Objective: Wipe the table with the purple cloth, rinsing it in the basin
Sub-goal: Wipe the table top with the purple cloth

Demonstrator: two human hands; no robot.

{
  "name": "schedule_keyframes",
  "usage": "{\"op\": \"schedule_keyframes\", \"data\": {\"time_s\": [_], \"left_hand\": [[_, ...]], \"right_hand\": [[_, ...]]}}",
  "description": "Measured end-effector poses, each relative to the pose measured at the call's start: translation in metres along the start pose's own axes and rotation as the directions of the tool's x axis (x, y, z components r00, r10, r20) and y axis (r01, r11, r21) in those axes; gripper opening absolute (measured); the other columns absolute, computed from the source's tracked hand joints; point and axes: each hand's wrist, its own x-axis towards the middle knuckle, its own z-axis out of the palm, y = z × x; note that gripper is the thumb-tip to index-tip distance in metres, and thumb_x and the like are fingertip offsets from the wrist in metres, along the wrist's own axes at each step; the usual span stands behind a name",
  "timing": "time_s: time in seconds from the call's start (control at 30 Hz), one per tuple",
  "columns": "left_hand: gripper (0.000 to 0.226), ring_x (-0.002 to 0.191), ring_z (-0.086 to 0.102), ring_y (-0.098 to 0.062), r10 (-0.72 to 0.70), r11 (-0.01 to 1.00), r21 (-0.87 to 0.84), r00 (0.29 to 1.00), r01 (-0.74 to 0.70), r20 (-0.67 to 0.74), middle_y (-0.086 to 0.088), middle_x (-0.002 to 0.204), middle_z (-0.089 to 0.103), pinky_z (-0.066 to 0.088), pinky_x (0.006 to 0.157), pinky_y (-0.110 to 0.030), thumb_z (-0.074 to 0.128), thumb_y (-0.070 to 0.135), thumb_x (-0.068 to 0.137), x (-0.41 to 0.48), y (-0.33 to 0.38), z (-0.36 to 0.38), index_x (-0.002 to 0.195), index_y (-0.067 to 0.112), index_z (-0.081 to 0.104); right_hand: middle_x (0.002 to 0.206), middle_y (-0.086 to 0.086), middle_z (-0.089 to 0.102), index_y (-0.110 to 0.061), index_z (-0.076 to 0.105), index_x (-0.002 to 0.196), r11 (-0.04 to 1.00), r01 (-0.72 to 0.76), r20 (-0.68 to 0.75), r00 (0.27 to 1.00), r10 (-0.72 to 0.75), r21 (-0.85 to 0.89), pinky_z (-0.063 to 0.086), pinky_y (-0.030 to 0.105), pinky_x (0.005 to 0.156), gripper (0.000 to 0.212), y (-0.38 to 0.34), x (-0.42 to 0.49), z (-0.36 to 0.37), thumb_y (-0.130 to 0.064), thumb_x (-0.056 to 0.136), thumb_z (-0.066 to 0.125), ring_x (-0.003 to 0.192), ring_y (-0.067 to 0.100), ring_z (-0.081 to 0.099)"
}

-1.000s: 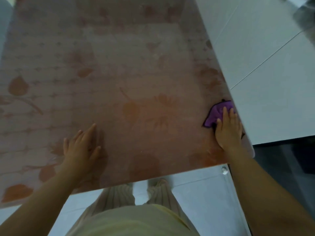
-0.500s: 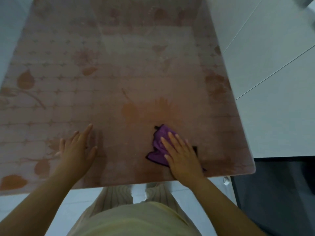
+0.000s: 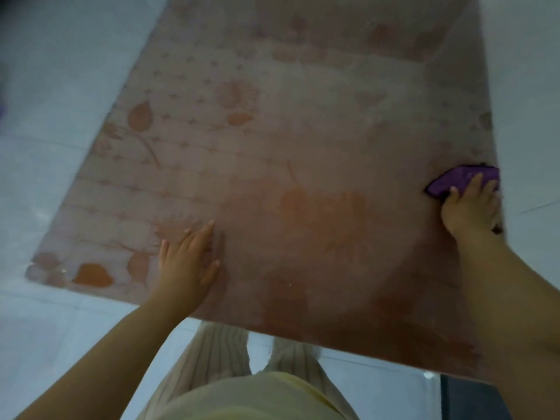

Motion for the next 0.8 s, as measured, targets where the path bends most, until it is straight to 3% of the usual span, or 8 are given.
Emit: {"op": "schedule_keyframes", "data": {"time_s": [0.07, 0.17, 0.23, 0.33, 0.4, 0.5, 0.67, 0.8], "left_hand": [[0.068, 0.125, 0.043, -0.037, -0.022, 1.000, 0.005, 1.000, 0.022, -0.023, -0.014, 0.128, 0.054, 0.025, 0.103, -0.058, 0.040, 0.044, 0.076, -0.006, -0.016, -0.007, 0.139, 0.017, 0.032], [0.065, 0.134, 0.030, -0.030, -0.118, 0.992, -0.041, 0.993, 0.117, -0.021, -0.009, 0.138, 0.044, 0.012, 0.111, -0.052, 0.045, 0.038, 0.082, -0.013, -0.038, -0.022, 0.142, 0.023, 0.023], [0.064, 0.138, 0.022, -0.026, -0.165, 0.985, -0.048, 0.986, 0.164, -0.031, -0.008, 0.143, 0.039, 0.006, 0.113, -0.048, 0.051, 0.029, 0.088, -0.012, -0.051, -0.032, 0.142, 0.026, 0.017], [0.064, 0.139, 0.020, -0.025, -0.169, 0.985, -0.041, 0.984, 0.167, -0.055, -0.006, 0.145, 0.035, 0.004, 0.114, -0.046, 0.051, 0.028, 0.089, -0.008, -0.074, -0.049, 0.142, 0.028, 0.016], [0.065, 0.138, 0.022, -0.025, -0.149, 0.988, -0.046, 0.986, 0.146, -0.070, -0.005, 0.145, 0.035, 0.006, 0.115, -0.049, 0.054, 0.029, 0.087, -0.003, -0.092, -0.058, 0.142, 0.027, 0.019], [0.066, 0.137, 0.024, -0.027, -0.120, 0.992, -0.035, 0.991, 0.118, -0.063, -0.007, 0.144, 0.037, 0.009, 0.114, -0.052, 0.057, 0.030, 0.085, 0.008, -0.117, -0.065, 0.141, 0.026, 0.022], [0.068, 0.135, 0.026, -0.026, -0.067, 0.998, -0.004, 0.998, 0.067, -0.016, -0.009, 0.141, 0.039, 0.010, 0.114, -0.051, 0.056, 0.030, 0.085, 0.019, -0.147, -0.067, 0.142, 0.024, 0.020], [0.068, 0.136, 0.024, -0.028, -0.097, 0.995, 0.004, 0.995, 0.097, -0.020, -0.010, 0.144, 0.036, 0.009, 0.114, -0.051, 0.055, 0.030, 0.086, 0.010, -0.156, -0.070, 0.142, 0.023, 0.018]], "right_hand": [[0.157, 0.013, 0.000, -0.011, 0.004, 0.148, 0.998, 0.062, 0.031, 0.998, -0.062, -0.009, 0.002, 0.046, 0.115, 0.059, -0.054, 0.010, 0.007, -0.033, 0.099, 0.029, 0.144, 0.031, 0.001], [0.157, 0.013, -0.003, -0.013, 0.002, 0.148, 0.939, 0.343, 0.137, 0.931, -0.337, -0.021, 0.001, 0.043, 0.115, 0.059, -0.163, -0.004, 0.035, -0.034, 0.100, 0.028, 0.144, 0.031, -0.001], [0.157, 0.012, -0.004, -0.014, 0.002, 0.148, 0.839, 0.544, 0.213, 0.823, -0.526, -0.029, 0.001, 0.042, 0.116, 0.060, -0.239, -0.038, 0.059, -0.035, 0.099, 0.028, 0.144, 0.031, -0.001], [0.157, 0.008, -0.005, -0.018, 0.002, 0.149, 0.641, 0.768, 0.341, 0.596, -0.727, 0.023, 0.000, 0.041, 0.115, 0.059, -0.326, -0.124, 0.089, -0.037, 0.099, 0.028, 0.144, 0.027, -0.003], [0.158, 0.005, -0.005, -0.020, 0.003, 0.149, 0.513, 0.856, 0.381, 0.454, -0.806, 0.066, -0.002, 0.041, 0.115, 0.058, -0.353, -0.183, 0.105, -0.037, 0.099, 0.028, 0.144, 0.024, -0.003], [0.158, 0.002, -0.006, -0.024, 0.002, 0.148, 0.391, 0.917, 0.396, 0.331, -0.857, 0.078, -0.004, 0.040, 0.115, 0.055, -0.350, -0.249, 0.118, -0.035, 0.100, 0.025, 0.144, 0.021, -0.005], [0.157, -0.004, 0.004, -0.030, 0.007, 0.147, 0.411, 0.909, 0.358, 0.364, -0.860, 0.061, -0.005, 0.033, 0.114, 0.052, -0.269, -0.279, 0.113, -0.043, 0.097, 0.010, 0.144, 0.018, 0.004], [0.149, 0.000, 0.031, -0.028, 0.020, 0.144, 0.544, 0.838, 0.320, 0.526, -0.788, -0.039, 0.014, 0.036, 0.110, 0.052, -0.170, -0.270, 0.097, -0.046, 0.098, 0.005, 0.136, 0.020, 0.026]]}}
